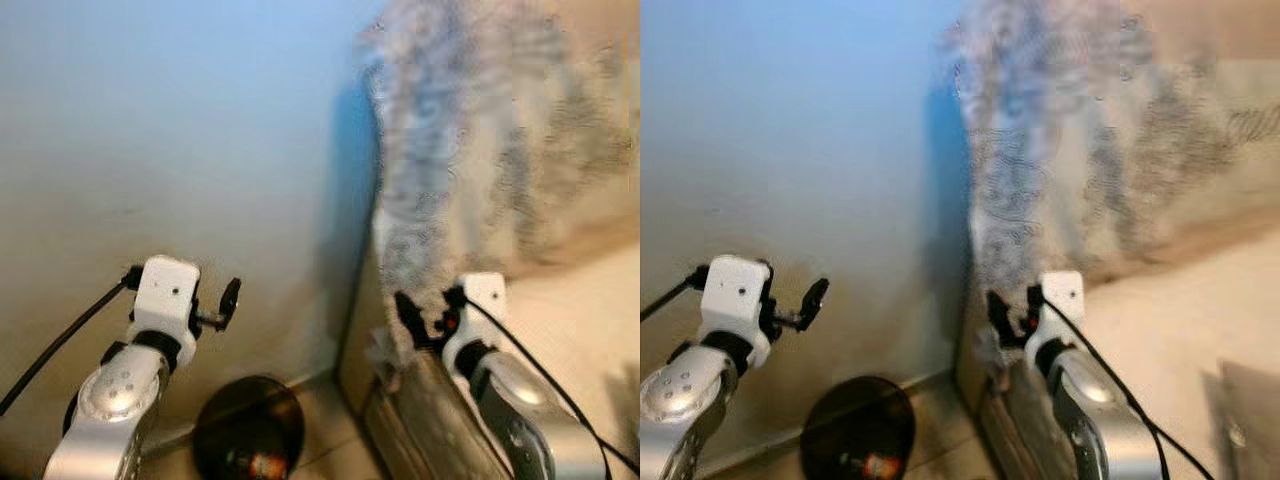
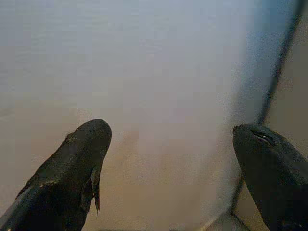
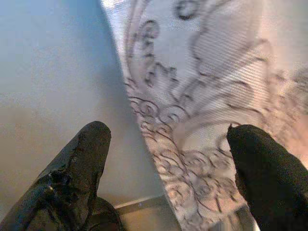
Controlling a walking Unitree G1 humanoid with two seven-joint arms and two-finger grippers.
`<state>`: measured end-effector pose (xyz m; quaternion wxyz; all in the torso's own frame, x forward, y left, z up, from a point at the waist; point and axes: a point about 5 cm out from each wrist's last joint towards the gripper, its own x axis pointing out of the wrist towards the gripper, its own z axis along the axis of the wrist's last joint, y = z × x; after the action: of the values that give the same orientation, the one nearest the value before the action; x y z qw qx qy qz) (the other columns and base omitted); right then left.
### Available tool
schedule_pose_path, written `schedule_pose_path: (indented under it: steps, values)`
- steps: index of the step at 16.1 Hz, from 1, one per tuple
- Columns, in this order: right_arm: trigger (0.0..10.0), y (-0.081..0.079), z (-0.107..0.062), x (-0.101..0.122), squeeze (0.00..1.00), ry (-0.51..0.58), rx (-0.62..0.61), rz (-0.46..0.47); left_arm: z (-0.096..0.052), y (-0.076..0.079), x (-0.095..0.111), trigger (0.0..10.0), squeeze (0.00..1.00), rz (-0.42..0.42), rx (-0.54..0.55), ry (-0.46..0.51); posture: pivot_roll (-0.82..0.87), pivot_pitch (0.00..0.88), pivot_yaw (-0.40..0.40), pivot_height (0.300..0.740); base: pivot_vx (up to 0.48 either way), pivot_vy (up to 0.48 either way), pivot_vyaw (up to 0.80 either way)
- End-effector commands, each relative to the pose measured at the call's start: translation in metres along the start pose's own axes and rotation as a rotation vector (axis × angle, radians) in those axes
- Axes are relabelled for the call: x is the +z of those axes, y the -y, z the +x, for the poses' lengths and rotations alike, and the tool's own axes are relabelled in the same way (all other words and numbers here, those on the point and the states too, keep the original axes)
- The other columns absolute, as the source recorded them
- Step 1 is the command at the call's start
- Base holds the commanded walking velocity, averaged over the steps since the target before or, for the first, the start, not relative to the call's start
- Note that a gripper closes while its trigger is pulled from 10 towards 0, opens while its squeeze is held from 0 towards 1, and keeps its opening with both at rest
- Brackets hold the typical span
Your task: Clean up the room
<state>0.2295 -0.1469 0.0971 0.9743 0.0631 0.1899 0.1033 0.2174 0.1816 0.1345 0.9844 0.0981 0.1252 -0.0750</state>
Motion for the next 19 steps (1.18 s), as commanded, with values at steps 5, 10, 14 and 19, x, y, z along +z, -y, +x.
schedule_pose_path:
  steps: [5, 10, 14, 19]
  values:
    - [10.0, 0.006, -0.005, 0.001, 0.0, -0.007, -0.047, 0.013, 0.003, 0.008, -0.001, 10.0, 0.0, -0.026, -0.039, 0.0, 0.09, 0.0, -0.014, 0.74, 0.0, 0.0, -0.78]
    - [10.0, 0.007, -0.01, -0.001, 0.0, -0.01, -0.07, 0.017, 0.006, 0.014, 0.002, 10.0, 0.0, 0.026, -0.071, 0.034, 0.07, 0.0, 0.005, 0.74, 0.0, 0.0, -0.78]
    - [10.0, 0.01, -0.012, 0.0, 0.0, -0.002, -0.089, 0.015, 0.008, 0.016, 0.007, 10.0, 0.0, 0.029, -0.073, 0.081, 0.06, 0.0, 0.005, 0.74, 0.0, 0.0, -0.78]
    - [10.0, 0.008, -0.01, 0.003, 0.0, 0.008, -0.085, 0.012, 0.006, 0.012, 0.011, 10.0, 0.0, -0.018, -0.077, 0.107, 0.07, 0.0, -0.002, 0.74, 0.0, 0.0, -0.78]
